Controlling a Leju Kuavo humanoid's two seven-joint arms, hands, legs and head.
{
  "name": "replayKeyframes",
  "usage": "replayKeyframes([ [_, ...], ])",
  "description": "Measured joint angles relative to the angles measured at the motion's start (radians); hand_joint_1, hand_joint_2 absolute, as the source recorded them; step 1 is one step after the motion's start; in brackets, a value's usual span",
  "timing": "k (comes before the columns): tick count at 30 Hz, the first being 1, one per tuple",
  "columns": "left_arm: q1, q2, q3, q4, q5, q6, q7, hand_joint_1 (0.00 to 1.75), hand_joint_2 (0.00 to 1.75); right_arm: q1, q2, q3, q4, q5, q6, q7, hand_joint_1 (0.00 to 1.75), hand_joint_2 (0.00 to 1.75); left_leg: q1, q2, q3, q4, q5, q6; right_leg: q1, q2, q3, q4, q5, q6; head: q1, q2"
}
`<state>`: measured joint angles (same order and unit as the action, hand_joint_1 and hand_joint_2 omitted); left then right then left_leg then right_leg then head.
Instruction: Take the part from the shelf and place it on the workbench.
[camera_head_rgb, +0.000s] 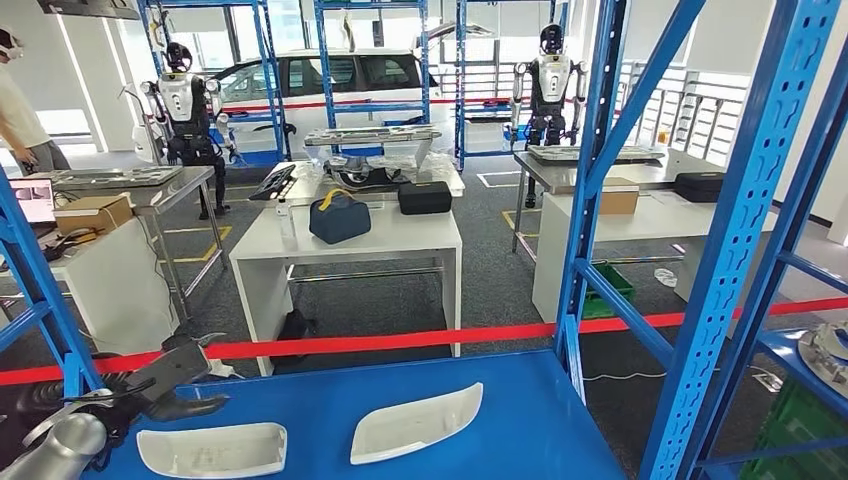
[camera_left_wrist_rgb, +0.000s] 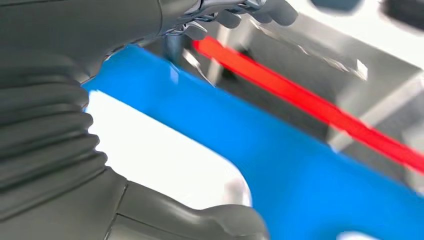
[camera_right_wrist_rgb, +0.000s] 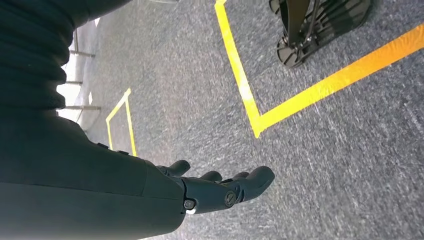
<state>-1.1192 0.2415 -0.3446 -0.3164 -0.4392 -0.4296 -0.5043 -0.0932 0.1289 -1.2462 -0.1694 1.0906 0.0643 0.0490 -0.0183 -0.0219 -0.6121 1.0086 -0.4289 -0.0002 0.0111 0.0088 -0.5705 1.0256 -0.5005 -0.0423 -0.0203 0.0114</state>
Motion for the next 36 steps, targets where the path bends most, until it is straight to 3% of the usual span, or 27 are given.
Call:
replayKeyframes([
  [5,0.003,-0.002,-0.021,-0.004,-0.019,-0.149,-0.072,0.00,1.75,0.000,0.000,-0.009,0.000,-0.004,-0.006,0.021,0.00,1.75,0.002,0.000,0.000,0.000,0.001,-0.003,0.000,0.000,0.000,0.000,0.000,0.000,0.000,0.000],
  [13,0.021,-0.002,-0.096,-0.006,-0.054,-0.208,-0.105,0.00,1.75,0.001,-0.001,-0.020,0.000,-0.013,-0.015,0.026,0.00,1.75,0.000,0.000,0.000,0.000,0.001,-0.003,-0.003,0.000,0.001,0.000,0.000,0.000,0.000,0.000],
  [17,0.028,-0.004,-0.119,-0.007,-0.063,-0.200,-0.102,0.00,1.75,0.001,-0.001,-0.027,0.000,-0.014,-0.015,0.020,0.00,0.00,-0.001,0.000,0.000,0.001,0.001,-0.002,-0.004,0.000,0.001,0.000,0.000,0.000,0.000,0.000],
  [21,0.034,-0.009,-0.152,-0.011,-0.116,-0.129,-0.086,0.00,1.75,0.001,-0.001,-0.029,0.000,-0.015,-0.016,0.014,0.00,0.00,-0.001,0.000,0.000,0.001,0.001,-0.002,-0.005,0.000,0.001,0.000,0.000,0.000,0.000,0.000],
  [29,0.063,-0.061,-0.303,-0.015,-0.298,0.179,-0.010,0.00,1.75,-0.001,-0.001,-0.030,0.000,-0.019,-0.024,0.010,0.00,0.00,-0.002,-0.001,0.000,0.001,0.001,-0.002,-0.006,0.000,0.001,0.000,0.001,0.001,0.000,0.000],
  [36,0.084,-0.091,-0.417,-0.010,-0.369,0.234,0.044,0.00,1.75,-0.001,-0.001,-0.032,0.000,-0.019,-0.034,0.017,0.00,0.00,-0.002,0.000,0.000,0.001,0.000,-0.002,-0.006,0.000,0.001,0.000,0.001,0.001,0.000,0.000],
])
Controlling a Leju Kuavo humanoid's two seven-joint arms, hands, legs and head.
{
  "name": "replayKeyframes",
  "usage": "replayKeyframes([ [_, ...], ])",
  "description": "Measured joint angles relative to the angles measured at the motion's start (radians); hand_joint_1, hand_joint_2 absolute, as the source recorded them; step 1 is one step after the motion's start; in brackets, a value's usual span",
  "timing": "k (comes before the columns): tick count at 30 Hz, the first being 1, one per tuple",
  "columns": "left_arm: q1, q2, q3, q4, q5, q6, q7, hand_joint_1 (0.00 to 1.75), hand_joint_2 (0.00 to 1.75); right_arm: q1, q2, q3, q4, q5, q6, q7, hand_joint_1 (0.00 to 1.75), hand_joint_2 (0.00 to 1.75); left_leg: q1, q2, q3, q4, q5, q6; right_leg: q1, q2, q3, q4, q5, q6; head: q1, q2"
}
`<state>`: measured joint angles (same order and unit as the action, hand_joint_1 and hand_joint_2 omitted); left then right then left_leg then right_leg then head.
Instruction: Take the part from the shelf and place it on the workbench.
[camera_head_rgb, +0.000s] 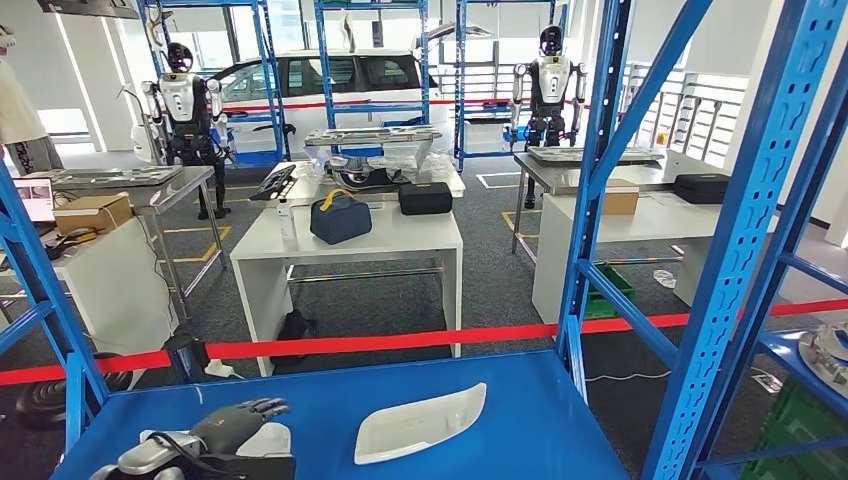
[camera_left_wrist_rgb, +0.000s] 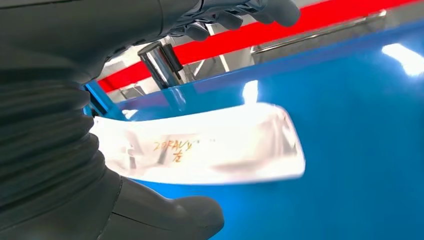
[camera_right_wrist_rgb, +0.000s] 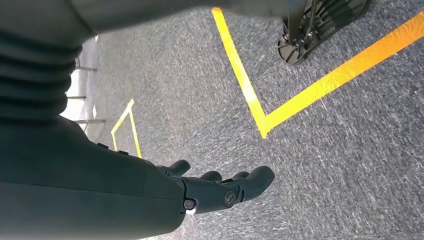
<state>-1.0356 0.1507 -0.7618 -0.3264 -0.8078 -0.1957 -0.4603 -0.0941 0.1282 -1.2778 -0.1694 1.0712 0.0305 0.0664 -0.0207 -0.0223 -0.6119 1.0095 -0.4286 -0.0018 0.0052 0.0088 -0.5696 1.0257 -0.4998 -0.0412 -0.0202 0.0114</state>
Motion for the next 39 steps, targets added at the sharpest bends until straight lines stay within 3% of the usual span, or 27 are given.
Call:
replayKeyframes([
  [26,0.009,0.004,-0.062,0.019,-0.018,-0.003,0.021,0.00,1.75,0.000,0.000,0.000,0.000,0.010,0.005,0.003,0.00,0.00,0.000,0.000,0.000,0.000,0.000,0.000,0.000,0.000,0.000,0.000,0.000,0.000,0.000,0.000],
  [36,0.021,0.042,-0.080,0.043,-0.049,-0.017,0.160,0.00,1.75,0.000,0.000,0.000,0.000,0.030,0.009,0.010,0.00,0.00,0.000,0.000,0.000,0.000,0.000,0.000,0.000,0.000,0.000,0.000,0.000,0.000,0.000,0.000],
  [37,0.025,0.047,-0.081,0.049,-0.051,-0.028,0.180,0.20,1.75,0.000,0.001,0.000,0.000,0.032,0.009,0.014,0.00,0.00,0.000,0.000,0.000,0.000,0.000,0.000,0.000,0.000,0.000,0.000,0.000,0.000,0.000,0.000],
  [39,0.038,0.056,-0.082,0.059,-0.055,-0.040,0.208,1.01,1.75,0.000,0.002,0.000,0.000,0.036,0.010,0.021,0.00,0.00,0.000,0.000,0.000,0.000,0.000,0.000,0.000,0.000,0.000,0.000,0.000,0.000,0.000,0.000],
])
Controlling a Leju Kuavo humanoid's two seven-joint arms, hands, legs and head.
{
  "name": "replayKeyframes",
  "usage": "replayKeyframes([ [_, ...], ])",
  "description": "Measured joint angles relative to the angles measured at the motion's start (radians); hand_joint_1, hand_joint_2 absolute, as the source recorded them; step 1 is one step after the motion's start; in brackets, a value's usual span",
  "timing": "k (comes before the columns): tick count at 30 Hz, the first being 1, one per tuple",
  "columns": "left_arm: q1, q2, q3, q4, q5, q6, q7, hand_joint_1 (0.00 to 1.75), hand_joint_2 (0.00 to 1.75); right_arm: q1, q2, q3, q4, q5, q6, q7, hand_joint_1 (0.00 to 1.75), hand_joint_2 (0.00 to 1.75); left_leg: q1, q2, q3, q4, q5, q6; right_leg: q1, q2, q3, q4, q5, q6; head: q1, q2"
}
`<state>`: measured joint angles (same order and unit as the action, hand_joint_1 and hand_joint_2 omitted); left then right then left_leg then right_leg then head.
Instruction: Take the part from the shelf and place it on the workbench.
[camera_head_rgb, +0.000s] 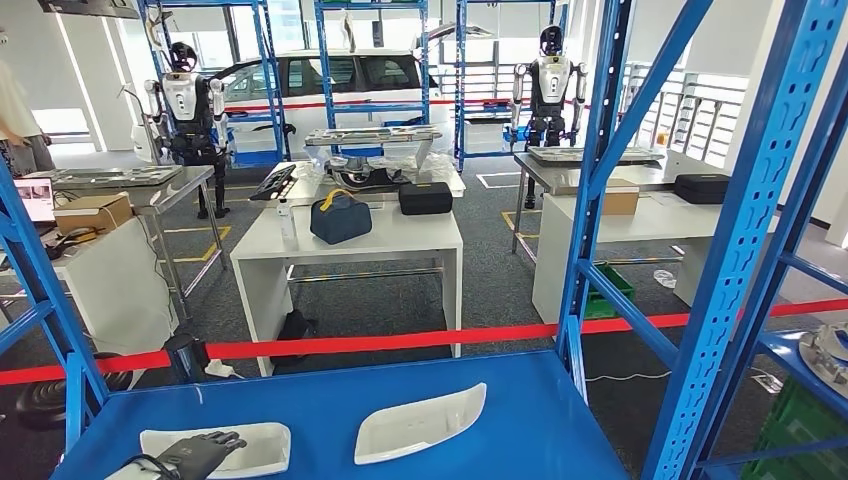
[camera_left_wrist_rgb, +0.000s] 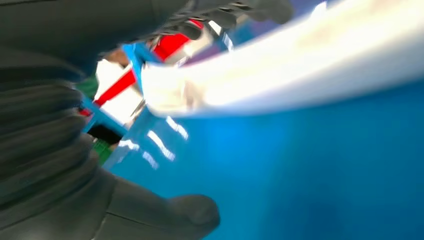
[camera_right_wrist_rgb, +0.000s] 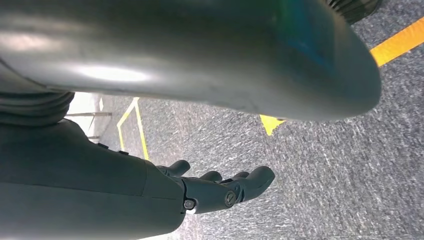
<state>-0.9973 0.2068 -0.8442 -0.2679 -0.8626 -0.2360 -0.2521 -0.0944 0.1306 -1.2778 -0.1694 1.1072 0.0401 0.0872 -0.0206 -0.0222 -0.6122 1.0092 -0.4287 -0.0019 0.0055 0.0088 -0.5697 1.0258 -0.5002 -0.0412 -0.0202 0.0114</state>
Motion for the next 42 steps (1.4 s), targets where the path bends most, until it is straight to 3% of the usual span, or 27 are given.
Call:
replayKeyframes([
  [1,0.009,0.005,-0.001,0.004,-0.005,-0.001,0.009,1.45,1.75,0.000,0.001,0.000,0.000,0.002,0.000,0.002,0.00,0.00,0.000,0.000,0.000,0.000,0.000,0.000,0.000,0.000,0.000,0.000,0.000,0.000,0.000,0.000],
  [2,0.018,0.009,-0.002,0.008,-0.010,-0.001,0.015,1.68,1.75,0.000,0.001,0.001,0.000,0.004,0.000,0.002,0.00,0.00,0.000,0.000,0.000,0.000,0.000,0.000,0.000,0.000,0.000,0.000,0.000,0.000,0.000,0.000],
  [4,0.034,0.015,-0.007,0.013,-0.022,-0.001,0.023,1.75,1.75,-0.001,0.003,0.002,0.000,0.007,0.000,0.003,0.00,0.00,0.000,0.000,0.000,0.000,0.000,0.000,0.000,0.000,0.000,0.000,0.000,0.000,0.000,0.000],
  [17,0.062,0.037,-0.016,0.023,-0.036,0.004,0.030,1.64,1.75,-0.006,0.015,0.006,0.000,0.023,-0.006,0.017,0.00,0.00,0.000,0.000,0.001,0.000,-0.001,0.001,0.000,-0.001,0.002,0.000,0.000,0.000,0.000,0.000],
  [27,0.077,0.041,-0.016,0.023,-0.031,0.057,0.015,1.41,1.75,-0.008,0.019,0.006,0.000,0.023,-0.004,0.010,0.00,0.00,0.000,0.000,0.002,0.000,-0.001,0.001,0.000,-0.001,0.002,0.000,0.000,0.000,0.000,0.000],
  [28,0.078,0.042,-0.016,0.023,-0.031,0.061,0.015,1.36,1.75,-0.008,0.019,0.006,0.000,0.023,-0.004,0.009,0.00,0.00,0.000,0.000,0.002,0.000,-0.001,0.001,0.000,-0.001,0.002,0.000,0.000,0.000,0.000,0.000],
  [29,0.079,0.043,-0.016,0.023,-0.031,0.064,0.015,1.17,1.75,-0.008,0.019,0.006,0.000,0.023,-0.003,0.008,0.00,0.00,0.000,0.000,0.002,0.000,-0.001,0.001,0.000,-0.001,0.002,0.000,0.000,0.000,0.000,0.000],
  [32,0.081,0.043,-0.016,0.023,-0.031,0.069,0.015,0.16,1.75,-0.008,0.019,0.006,0.000,0.023,-0.001,0.003,0.00,0.00,0.000,0.000,0.002,0.000,-0.001,0.001,0.000,-0.001,0.002,0.000,0.000,0.000,0.000,0.000],
  [33,0.082,0.043,-0.016,0.023,-0.031,0.072,0.015,0.00,1.75,-0.008,0.019,0.006,0.000,0.023,-0.001,0.001,0.00,0.00,0.000,0.000,0.002,0.000,-0.001,0.001,0.000,-0.001,0.002,0.000,0.000,0.000,0.000,0.000],
  [42,0.102,0.036,0.028,0.017,0.054,0.241,0.036,0.00,1.75,-0.009,0.019,0.006,0.000,0.017,-0.006,-0.003,0.00,0.00,0.000,0.000,0.002,0.000,-0.001,0.001,0.000,0.000,0.002,0.000,0.000,0.000,0.000,0.000],
])
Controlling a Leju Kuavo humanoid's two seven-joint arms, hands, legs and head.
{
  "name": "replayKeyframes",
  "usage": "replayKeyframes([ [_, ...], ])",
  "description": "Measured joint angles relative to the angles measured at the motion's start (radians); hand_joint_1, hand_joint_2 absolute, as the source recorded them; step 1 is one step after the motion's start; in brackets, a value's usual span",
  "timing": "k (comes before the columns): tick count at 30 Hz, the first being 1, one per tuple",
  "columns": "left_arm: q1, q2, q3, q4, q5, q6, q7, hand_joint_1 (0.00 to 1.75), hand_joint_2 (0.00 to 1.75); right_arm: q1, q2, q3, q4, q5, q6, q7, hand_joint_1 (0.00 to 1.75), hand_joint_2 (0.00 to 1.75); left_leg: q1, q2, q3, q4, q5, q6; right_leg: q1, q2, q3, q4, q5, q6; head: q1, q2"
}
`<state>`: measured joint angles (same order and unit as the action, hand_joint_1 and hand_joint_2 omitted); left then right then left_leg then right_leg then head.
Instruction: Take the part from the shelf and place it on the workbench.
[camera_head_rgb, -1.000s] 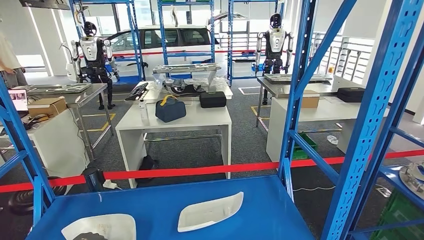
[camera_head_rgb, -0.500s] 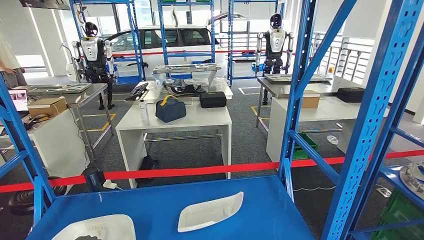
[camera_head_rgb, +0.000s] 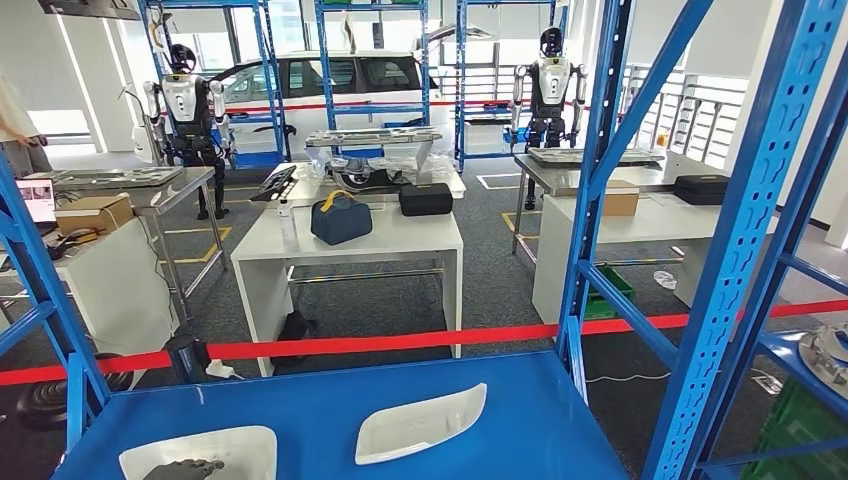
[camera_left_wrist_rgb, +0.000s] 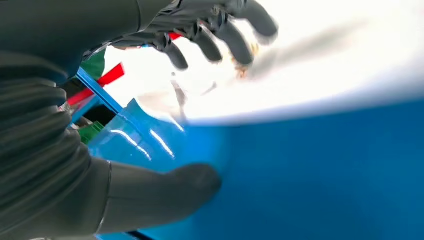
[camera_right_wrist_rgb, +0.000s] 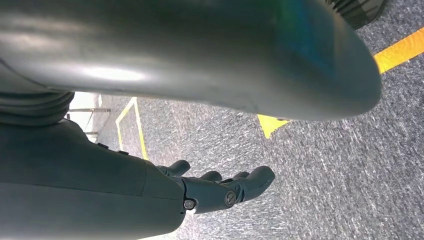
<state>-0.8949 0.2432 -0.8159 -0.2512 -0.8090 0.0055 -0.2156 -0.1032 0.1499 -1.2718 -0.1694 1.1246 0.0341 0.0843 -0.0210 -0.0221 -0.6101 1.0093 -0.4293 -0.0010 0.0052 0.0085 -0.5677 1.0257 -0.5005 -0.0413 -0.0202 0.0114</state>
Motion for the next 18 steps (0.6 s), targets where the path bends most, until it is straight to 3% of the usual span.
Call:
replayKeyframes([
  [7,0.012,-0.005,0.056,-0.003,0.026,0.091,0.000,0.00,1.75,0.000,0.000,0.000,0.000,0.000,-0.001,0.000,0.00,0.00,0.000,0.000,0.000,0.000,0.000,0.000,0.000,0.000,0.000,0.000,0.000,0.000,0.000,0.000],
  [18,0.017,-0.013,0.094,-0.004,0.017,0.104,0.014,0.00,1.75,0.000,0.000,0.000,0.000,0.000,-0.005,0.004,0.00,0.00,0.000,0.000,0.000,0.000,0.000,0.000,0.000,0.000,-0.001,0.000,0.000,0.000,0.000,0.000],
])
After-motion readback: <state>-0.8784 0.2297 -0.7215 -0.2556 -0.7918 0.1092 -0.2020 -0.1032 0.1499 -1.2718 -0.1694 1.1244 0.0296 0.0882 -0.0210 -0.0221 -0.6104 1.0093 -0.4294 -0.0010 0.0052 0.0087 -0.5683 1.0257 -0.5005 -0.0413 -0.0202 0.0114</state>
